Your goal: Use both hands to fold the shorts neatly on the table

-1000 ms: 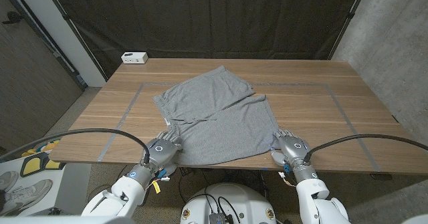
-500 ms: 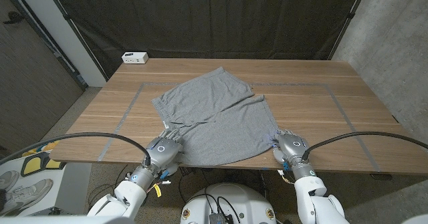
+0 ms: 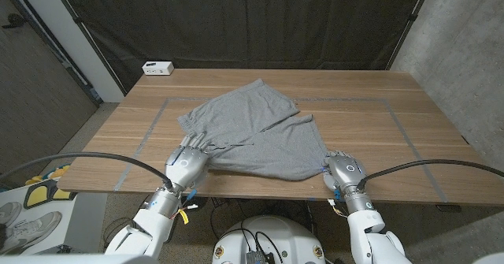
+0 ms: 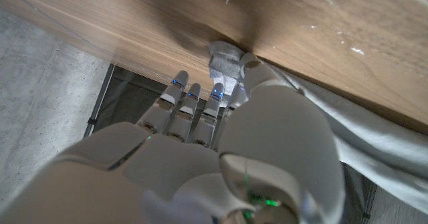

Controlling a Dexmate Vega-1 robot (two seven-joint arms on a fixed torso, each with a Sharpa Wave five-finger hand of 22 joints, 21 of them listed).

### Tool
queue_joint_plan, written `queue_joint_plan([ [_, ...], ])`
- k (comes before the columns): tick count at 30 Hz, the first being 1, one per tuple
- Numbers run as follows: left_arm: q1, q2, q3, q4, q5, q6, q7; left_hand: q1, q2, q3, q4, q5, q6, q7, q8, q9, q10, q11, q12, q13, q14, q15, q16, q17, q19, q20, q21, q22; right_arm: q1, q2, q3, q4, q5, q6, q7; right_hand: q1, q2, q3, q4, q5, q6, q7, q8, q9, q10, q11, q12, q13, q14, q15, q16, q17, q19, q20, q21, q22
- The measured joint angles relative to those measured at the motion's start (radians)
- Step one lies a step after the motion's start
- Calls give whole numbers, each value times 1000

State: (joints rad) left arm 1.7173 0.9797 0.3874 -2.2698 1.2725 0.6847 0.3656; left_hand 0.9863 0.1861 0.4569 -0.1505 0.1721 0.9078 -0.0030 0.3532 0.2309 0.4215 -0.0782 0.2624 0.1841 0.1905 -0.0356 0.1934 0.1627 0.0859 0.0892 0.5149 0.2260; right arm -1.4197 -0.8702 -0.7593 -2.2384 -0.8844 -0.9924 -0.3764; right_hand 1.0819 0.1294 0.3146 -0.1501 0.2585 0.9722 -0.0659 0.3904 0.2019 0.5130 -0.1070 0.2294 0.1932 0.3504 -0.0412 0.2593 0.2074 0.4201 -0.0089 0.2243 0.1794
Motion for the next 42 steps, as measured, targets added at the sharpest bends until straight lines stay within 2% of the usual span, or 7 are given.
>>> queue_joint_plan([
  [5, -6, -3, 3, -1, 6, 11, 2, 9, -3, 1, 1, 0, 0, 0, 6, 12, 0, 0, -4, 0, 0, 0, -1, 0, 0, 0, 7, 0, -8, -3, 10, -7, 1, 3, -13, 4, 4, -4, -4, 0, 4, 4, 0, -2, 0, 0, 0, 0, 0, 0, 0, 0, 5, 6, 0, 0],
  [17, -9, -8, -3, -19, 18, 30, 12, 19, 7, 2, 2, -4, 7, 21, 8, 16, 0, 0, -15, 0, 0, 0, -9, 0, 0, 0, 11, 4, -30, -10, 39, -30, -20, 8, -65, 8, 8, -4, -4, 0, 14, 7, 7, -5, 5, -5, 0, 0, 0, 0, 0, 0, 6, 5, 0, 0],
  [30, -4, -11, -13, -28, -20, 19, 63, 43, -9, 13, -1, 10, 22, 35, 8, 22, 22, -1, -19, 0, 0, 0, -9, 0, -13, -13, 26, 4, -47, -3, 69, -35, -34, 11, -84, 12, 12, -14, -1, -7, 20, 1, 7, 3, 20, -20, -6, 0, 6, -2, 4, 5, 20, -9, 0, 0],
  [31, 20, -11, -48, -50, -27, 15, 69, 45, -11, 13, -1, 12, 22, 35, 8, 22, 25, -4, -19, 0, 0, 0, -9, 0, -13, -13, 26, 4, -47, -2, 71, -34, -66, 35, -136, 15, 14, -14, -1, -7, 23, -2, 6, 3, 25, -25, -6, 0, 9, -2, 4, 5, 20, -9, 0, 0],
  [32, 24, -11, -56, -53, -34, 11, 76, 48, -14, 14, -3, 17, 27, 41, 8, 22, 25, -4, -19, 0, 0, 0, -9, 0, -13, -13, 26, 4, -48, -1, 73, -32, -72, 38, -144, 15, 14, -15, 0, -7, 23, -3, 6, 3, 25, -25, -6, 0, 11, 0, 4, 5, 20, -9, 0, 0],
  [33, 24, -11, -56, -53, -36, 11, 78, 48, -14, 17, -5, 17, 36, 49, 8, 22, 26, -3, -19, 0, 0, 0, -9, 0, -13, -13, 26, 4, -48, 0, 74, -32, -72, 38, -144, 15, 14, -18, 2, -8, 25, -4, 6, 3, 25, -25, -6, 0, 11, 0, 4, 5, 20, -9, 0, 0],
  [42, 60, -13, -124, -79, -118, -35, 122, 54, -21, 14, -8, 25, 41, 54, 8, 22, 31, 2, -22, 0, 5, -6, -12, 0, -17, -16, 34, 4, -40, 8, 92, -23, -123, 71, -171, 15, 14, -26, 4, -8, 25, -4, 10, 2, 30, -31, -6, 5, 14, -3, 12, 9, 27, -16, 0, 0],
])
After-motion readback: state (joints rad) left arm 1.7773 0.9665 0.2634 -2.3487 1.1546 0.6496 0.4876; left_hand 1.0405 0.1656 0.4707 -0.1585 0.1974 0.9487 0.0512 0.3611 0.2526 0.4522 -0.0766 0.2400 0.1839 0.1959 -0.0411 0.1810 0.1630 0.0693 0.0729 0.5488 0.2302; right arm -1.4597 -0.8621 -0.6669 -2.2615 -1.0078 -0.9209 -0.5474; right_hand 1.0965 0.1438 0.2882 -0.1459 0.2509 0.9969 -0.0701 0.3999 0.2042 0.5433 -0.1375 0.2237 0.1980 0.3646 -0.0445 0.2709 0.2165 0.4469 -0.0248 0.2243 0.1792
